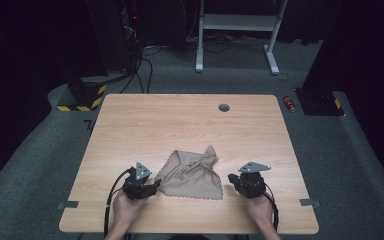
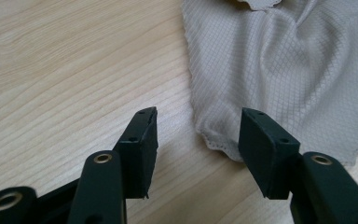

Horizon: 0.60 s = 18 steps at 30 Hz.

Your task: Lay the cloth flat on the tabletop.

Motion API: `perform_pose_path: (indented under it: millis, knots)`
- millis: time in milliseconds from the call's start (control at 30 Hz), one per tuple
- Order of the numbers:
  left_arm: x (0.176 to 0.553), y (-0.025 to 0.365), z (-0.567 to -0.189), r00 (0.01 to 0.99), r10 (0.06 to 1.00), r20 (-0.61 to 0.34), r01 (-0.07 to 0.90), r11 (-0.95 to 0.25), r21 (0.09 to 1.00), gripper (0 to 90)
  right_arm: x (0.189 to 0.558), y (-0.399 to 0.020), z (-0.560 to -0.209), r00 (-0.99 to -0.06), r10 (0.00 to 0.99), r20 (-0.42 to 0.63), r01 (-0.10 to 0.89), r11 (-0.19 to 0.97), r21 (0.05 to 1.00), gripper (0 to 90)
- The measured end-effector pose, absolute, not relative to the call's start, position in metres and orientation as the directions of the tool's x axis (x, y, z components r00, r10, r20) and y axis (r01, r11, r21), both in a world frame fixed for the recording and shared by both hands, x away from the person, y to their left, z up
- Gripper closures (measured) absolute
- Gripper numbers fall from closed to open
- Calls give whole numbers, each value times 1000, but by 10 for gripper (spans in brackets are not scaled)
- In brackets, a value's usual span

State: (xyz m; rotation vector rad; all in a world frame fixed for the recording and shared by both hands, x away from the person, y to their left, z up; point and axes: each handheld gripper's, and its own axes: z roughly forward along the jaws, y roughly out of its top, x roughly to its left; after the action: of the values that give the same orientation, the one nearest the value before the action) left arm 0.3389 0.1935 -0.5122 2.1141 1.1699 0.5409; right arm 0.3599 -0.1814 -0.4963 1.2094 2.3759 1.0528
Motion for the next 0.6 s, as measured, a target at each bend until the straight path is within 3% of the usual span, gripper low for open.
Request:
perform_pose_path:
  millis: [167,367,433,600]
  knots:
    - [333,205,-510,485,866,120,589,-425,687,474,359,-169,-506,-628,770,111,591,380,711,709]
    - [328,230,-504,431,902,25,609,-311,730,471,360,-154,-512,-644,758,106,591,404,699,681]
    - [328,229,-501,450,893,-16,598,-288,748,464,360,-153,-514,-648,755,103,590,411,695,712]
    - [334,208,-498,514,857,-42,581,-313,751,456,359,-151,-515,-650,756,82,591,434,680,889]
